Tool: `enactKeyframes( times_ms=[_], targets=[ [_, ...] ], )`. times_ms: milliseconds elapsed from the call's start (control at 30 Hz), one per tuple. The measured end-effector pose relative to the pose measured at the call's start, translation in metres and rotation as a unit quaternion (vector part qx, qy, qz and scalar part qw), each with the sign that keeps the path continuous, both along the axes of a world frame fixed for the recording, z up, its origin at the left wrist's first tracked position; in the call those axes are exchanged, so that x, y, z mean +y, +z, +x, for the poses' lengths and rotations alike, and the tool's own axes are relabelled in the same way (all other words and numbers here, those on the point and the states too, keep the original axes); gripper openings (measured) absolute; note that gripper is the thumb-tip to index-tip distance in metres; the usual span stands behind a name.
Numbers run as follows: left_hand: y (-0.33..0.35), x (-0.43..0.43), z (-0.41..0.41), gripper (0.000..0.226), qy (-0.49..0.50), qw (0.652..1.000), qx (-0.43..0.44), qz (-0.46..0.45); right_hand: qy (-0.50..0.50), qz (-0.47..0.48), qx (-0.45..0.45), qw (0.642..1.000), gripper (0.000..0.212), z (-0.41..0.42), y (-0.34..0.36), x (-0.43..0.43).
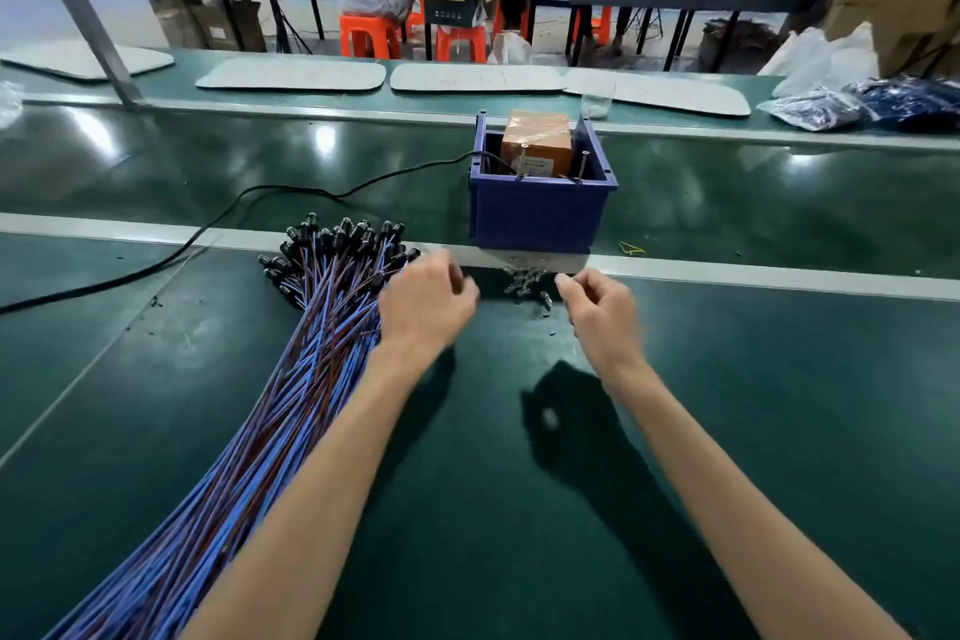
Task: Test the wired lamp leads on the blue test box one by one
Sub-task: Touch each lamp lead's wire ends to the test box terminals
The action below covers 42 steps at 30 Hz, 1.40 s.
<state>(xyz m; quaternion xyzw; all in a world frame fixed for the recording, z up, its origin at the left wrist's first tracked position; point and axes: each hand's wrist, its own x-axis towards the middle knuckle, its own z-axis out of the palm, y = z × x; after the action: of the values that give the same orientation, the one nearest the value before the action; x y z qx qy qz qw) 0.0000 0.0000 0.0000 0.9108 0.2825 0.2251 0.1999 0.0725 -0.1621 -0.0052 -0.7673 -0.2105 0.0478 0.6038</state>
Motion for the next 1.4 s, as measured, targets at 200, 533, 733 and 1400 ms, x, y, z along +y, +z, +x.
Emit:
enactKeyframes(
  times_ms=[200,533,733,1400],
  targets=[
    [-0.004,0.033,0.016,0.030,0.109,0.987,0.078,0.091,-0.089,0.000,0.017,0.996,0.040,0.020,-0.019,0.021],
    [-0.006,0.050,0.007,0.032,0.026,0.988,0.119,0.097,-0.041,-0.011,-0.002,0.999,0.038,0.026,-0.029,0.018],
    [0.001,0.052,0.000,0.022,-0.001,0.992,0.067,0.103,-0.029,0.004,-0.001,1.000,0.038,0.024,-0.026,0.019],
    [0.017,0.019,0.005,0.021,-0.239,0.964,0.024,-0.115,-0.039,0.110,0.106,0.987,0.015,0.016,0.011,0.038]
  ],
)
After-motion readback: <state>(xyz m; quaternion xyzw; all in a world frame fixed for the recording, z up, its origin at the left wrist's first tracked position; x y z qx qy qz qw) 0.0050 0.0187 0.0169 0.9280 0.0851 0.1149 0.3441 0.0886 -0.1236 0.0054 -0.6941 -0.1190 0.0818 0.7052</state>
